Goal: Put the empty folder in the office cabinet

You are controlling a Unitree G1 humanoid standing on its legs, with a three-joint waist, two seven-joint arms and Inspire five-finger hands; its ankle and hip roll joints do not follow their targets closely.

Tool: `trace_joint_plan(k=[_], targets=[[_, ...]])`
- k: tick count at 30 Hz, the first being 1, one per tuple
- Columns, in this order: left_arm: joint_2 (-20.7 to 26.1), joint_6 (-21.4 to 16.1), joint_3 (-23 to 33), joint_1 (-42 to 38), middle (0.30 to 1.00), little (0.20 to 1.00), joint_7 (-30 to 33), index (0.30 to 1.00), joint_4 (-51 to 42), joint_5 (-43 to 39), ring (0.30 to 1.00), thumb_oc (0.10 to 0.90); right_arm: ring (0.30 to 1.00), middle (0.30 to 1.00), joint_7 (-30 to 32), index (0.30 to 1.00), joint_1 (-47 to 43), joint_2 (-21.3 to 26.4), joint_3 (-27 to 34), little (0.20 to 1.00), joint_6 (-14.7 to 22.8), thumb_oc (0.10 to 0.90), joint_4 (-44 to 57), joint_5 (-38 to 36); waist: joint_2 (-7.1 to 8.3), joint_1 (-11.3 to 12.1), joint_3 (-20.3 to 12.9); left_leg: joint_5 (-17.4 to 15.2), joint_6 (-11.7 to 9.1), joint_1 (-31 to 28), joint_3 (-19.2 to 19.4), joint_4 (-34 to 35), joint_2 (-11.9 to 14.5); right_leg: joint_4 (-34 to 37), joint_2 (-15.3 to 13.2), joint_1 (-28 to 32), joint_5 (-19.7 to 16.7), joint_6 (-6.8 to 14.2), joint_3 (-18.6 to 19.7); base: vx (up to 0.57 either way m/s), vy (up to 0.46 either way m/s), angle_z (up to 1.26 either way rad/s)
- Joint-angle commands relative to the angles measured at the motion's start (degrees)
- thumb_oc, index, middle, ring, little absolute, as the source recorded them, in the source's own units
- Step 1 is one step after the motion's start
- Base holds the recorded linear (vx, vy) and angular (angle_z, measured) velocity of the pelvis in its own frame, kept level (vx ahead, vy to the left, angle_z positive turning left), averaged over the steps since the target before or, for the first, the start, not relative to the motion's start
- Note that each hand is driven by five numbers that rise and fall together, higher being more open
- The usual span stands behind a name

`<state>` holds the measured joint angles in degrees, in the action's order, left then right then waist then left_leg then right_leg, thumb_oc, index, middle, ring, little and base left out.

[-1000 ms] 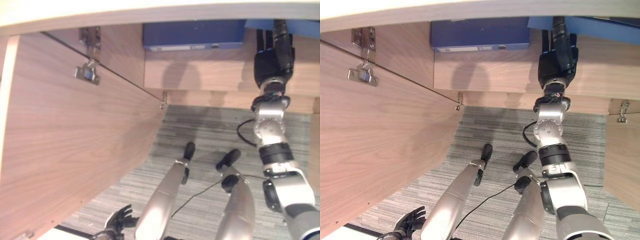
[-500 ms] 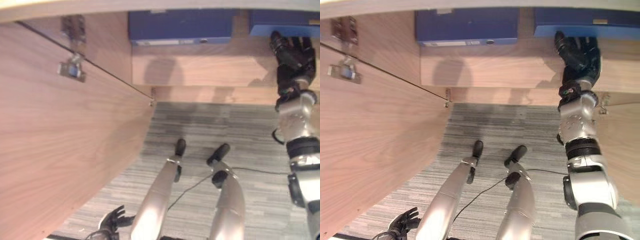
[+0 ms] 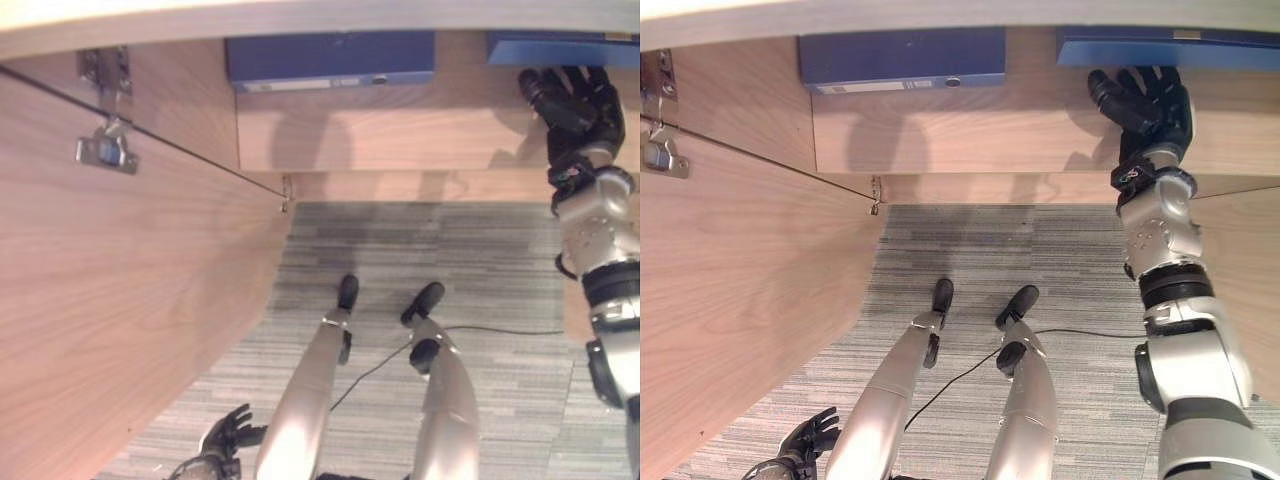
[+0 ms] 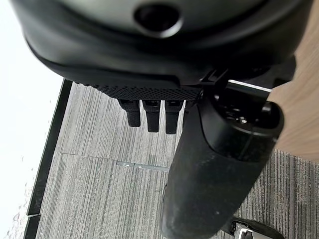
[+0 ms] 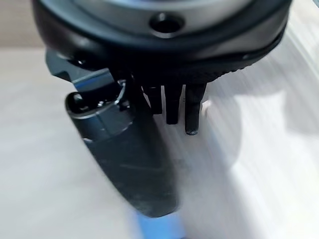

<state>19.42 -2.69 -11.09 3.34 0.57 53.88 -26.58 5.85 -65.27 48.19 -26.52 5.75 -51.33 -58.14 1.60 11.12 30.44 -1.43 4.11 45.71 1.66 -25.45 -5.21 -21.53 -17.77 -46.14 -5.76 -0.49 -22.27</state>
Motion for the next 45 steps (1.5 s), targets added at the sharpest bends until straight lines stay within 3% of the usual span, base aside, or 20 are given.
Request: trace_joint_plan(k=[1,4,5,7,9,16,22,27,32,36,39,41,44,45], targets=[[4.8,1.0,-1.8,9.7,0.9,0.9,-1.0,0.9,0.7,0.8,0.9,0.8,0.9,0.9,-7.1,0.9,-3.9,6.3,-10.4,0.9,-6.0,0.8,1.7,15.2,-0.19,1.9,-0.7,-3.7,-3.8,-1.3,-2.1,3.3,1.9,-3.6,-2.4,5.5,6.7,5.8,1.1,0.0,0.0,0.0],[4.9,0.9,-2.0,10.3,0.9,0.9,-1.6,0.9,0.2,1.4,0.9,0.8,0.9,0.9,-9.3,0.9,-5.3,8.7,-16.8,0.9,-7.3,0.8,3.5,21.3,-0.03,1.5,-0.7,-3.6,-3.9,-1.4,-2.1,3.5,2.0,-3.3,-2.4,5.6,6.5,5.8,0.7,0.0,0.001,0.01],[5.6,0.7,-1.9,10.5,0.9,0.9,-1.9,0.9,-0.1,2.0,0.9,0.8,0.9,0.9,-11.4,0.9,-6.8,11.3,-23.2,0.9,-8.4,0.8,4.8,28.8,0.47,1.6,-0.6,-3.4,-4.0,-1.7,-2.1,3.9,2.2,-3.0,-2.5,5.8,6.2,5.9,0.5,0.0,0.0,0.0],[5.5,0.5,-1.7,10.5,0.9,0.9,-1.8,0.9,-0.1,2.1,0.9,0.8,0.9,0.9,-12.2,0.9,-8.5,12.3,-26.7,0.9,-8.6,0.8,5.8,32.1,0.51,1.4,-0.6,-3.3,-4.1,-1.7,-2.1,4.1,2.3,-2.6,-2.4,6.0,6.1,5.9,0.5,0.0,-0.004,-0.03],[5.7,0.2,-0.9,10.5,0.9,0.9,-1.3,0.9,-1.1,2.4,0.9,0.8,0.9,0.9,-14.1,0.9,-9.9,15.7,-33.7,0.9,-9.7,0.8,11.0,43.2,1.35,1.3,-0.6,-2.9,-4.4,-2.5,-2.1,5.2,2.6,-1.6,-2.2,6.7,5.7,6.2,0.0,0.0,0.0,0.0],[5.5,0.0,-0.8,9.5,0.9,0.9,-1.7,0.9,-2.4,3.4,0.9,0.8,0.9,0.9,-19.0,0.9,-11.0,19.7,-42.8,0.9,-9.3,0.8,17.8,52.8,2.71,0.9,-0.6,-2.2,-4.9,-4.1,-2.0,7.0,3.4,1.1,-1.7,8.7,4.4,7.0,-1.1,0.0,0.0,0.0],[7.5,0.4,-1.5,7.6,0.9,0.9,-4.2,0.9,-2.8,3.2,0.9,0.8,0.9,0.9,-23.5,0.9,-8.0,16.3,-46.2,0.9,-9.5,0.8,20.7,55.9,4.61,0.9,-0.7,-0.5,-6.1,-8.0,-1.3,10.7,4.6,7.2,0.5,12.8,2.1,7.9,-2.4,-0.02,-0.007,-0.06],[8.8,1.1,-0.6,6.4,0.9,0.9,-5.5,0.9,-1.2,4.3,0.9,0.8,0.9,0.9,-27.6,0.9,-0.5,9.8,-45.1,0.9,-10.5,0.8,21.3,60.5,6.19,1.4,-1.9,1.2,-6.5,-13.8,-0.6,15.7,5.4,14.4,3.0,19.0,-0.8,9.3,-2.9,0.01,0.007,-0.11],[9.6,1.6,1.7,5.8,0.9,0.9,-5.4,0.9,0.7,4.6,0.9,0.8,0.9,0.9,-28.1,0.9,3.8,4.4,-41.4,0.9,-11.2,0.8,18.2,63.7,6.61,2.0,-3.3,2.7,-6.4,-17.1,0.0,19.7,5.4,17.8,4.0,21.9,-2.3,10.0,-2.6,0.0,0.026,-0.11],[9.7,1.4,3.0,5.7,0.9,0.9,-4.9,0.9,1.9,4.4,0.9,0.8,0.9,0.9,-26.7,0.9,3.3,3.0,-39.2,0.9,-11.3,0.8,14.9,64.0,6.54,2.3,-3.6,3.5,-6.3,-18.2,0.1,21.3,5.2,18.4,4.2,22.2,-2.6,9.9,-2.2,-0.01,0.028,-0.09],[9.3,0.9,3.4,6.1,0.9,0.9,-4.5,0.9,2.5,3.9,0.9,0.8,0.9,0.9,-21.7,0.9,0.2,1.6,-35.0,0.9,-11.5,0.8,8.2,62.8,6.16,2.2,-3.0,3.5,-6.0,-18.1,0.5,20.9,5.0,18.2,4.1,21.6,-2.9,9.7,-1.7,-0.03,0.027,-0.02],[7.9,0.5,2.6,5.5,0.9,0.9,-3.0,0.9,4.3,2.5,0.9,0.8,0.9,0.9,-12.1,0.9,-4.2,-3.1,-26.8,0.9,-11.8,0.8,-5.9,59.3,5.41,2.2,-2.2,3.3,-5.7,-17.5,1.0,19.9,4.9,18.0,4.0,21.0,-3.3,9.5,-1.0,-0.06,0.055,-0.08],[7.4,0.2,2.1,5.0,0.9,0.9,-2.0,0.9,5.1,1.9,0.9,0.8,0.9,0.9,-8.1,0.9,-7.2,-5.7,-23.4,0.9,-11.8,0.8,-10.3,57.1,5.06,2.3,-1.6,3.2,-5.6,-17.0,1.3,19.3,4.9,18.0,4.0,20.4,-3.4,9.4,-0.7,-0.03,0.021,-0.15],[6.9,-0.3,1.6,5.0,0.9,0.9,-1.5,0.9,4.4,1.2,0.9,0.8,0.9,0.9,-4.8,0.9,-8.6,-7.0,-19.9,0.9,-10.9,0.8,-11.9,52.7,4.57,2.3,-1.1,3.3,-5.6,-16.3,1.5,18.9,4.9,18.1,4.1,19.8,-3.6,9.4,-0.4,-0.03,0.019,-0.27]])
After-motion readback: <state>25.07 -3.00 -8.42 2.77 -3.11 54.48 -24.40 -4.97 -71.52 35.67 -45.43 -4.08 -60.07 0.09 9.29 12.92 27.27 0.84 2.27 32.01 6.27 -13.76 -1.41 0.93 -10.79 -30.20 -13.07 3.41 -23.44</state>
